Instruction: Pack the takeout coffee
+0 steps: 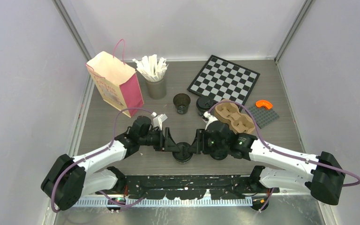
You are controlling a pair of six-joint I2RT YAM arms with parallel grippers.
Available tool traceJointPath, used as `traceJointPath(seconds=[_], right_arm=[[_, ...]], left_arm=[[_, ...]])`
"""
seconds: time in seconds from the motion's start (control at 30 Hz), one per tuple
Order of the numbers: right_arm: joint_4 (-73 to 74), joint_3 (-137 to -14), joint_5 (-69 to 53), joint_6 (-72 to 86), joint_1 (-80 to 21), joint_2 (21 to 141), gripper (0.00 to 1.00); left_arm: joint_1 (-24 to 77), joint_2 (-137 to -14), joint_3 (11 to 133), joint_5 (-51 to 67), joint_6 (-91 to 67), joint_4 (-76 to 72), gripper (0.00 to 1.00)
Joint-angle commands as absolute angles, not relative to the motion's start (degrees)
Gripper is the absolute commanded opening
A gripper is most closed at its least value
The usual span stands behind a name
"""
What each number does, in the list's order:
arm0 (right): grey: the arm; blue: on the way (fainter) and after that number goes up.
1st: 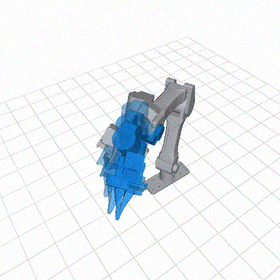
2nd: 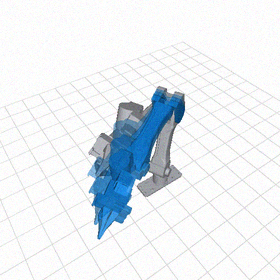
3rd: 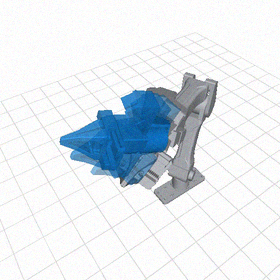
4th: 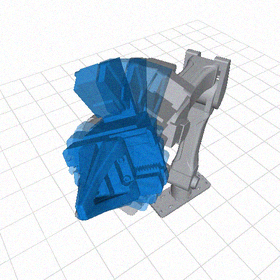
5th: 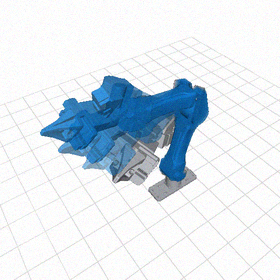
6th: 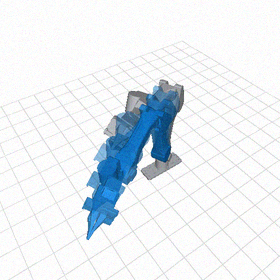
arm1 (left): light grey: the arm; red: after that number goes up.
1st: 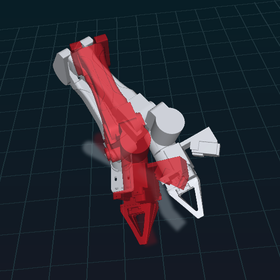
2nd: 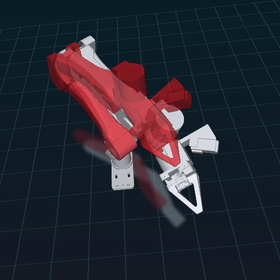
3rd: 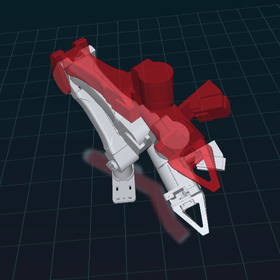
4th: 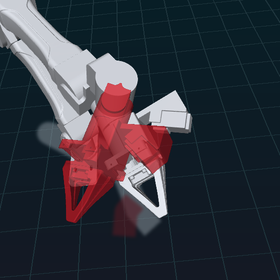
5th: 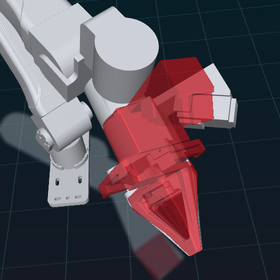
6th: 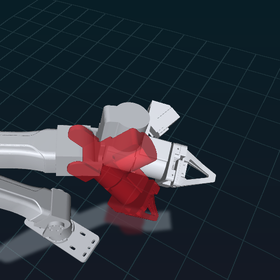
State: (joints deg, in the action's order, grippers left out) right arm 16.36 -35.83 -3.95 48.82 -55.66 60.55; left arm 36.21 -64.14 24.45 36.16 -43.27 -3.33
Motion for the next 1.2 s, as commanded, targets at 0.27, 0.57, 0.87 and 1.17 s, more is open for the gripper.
traceJointPath(seconds=[0.27, 0.57, 0.87, 1.17], right_arm=[[20.7, -42.5, -3.3, 48.8, -55.7, 57.2, 0.41], [20.3, -43.7, -3.1, 49.2, -56.1, 60.8, 0.36], [19.2, -43.5, -3.9, 49.1, -56.5, 65.2, 0.26], [17.9, -36.0, -3.5, 50.7, -56.7, 63.5, 0.18]], left_arm=[[37.9, -63.7, 24.2, 30.9, -40.9, -0.5, 0.50], [38.2, -63.9, 24.4, 30.4, -40.5, -0.2, 0.50], [38.2, -63.2, 24.6, 30.4, -39.9, 1.9, 0.50], [38.2, -63.5, 24.3, 29.4, -38.8, 3.7, 0.49]])
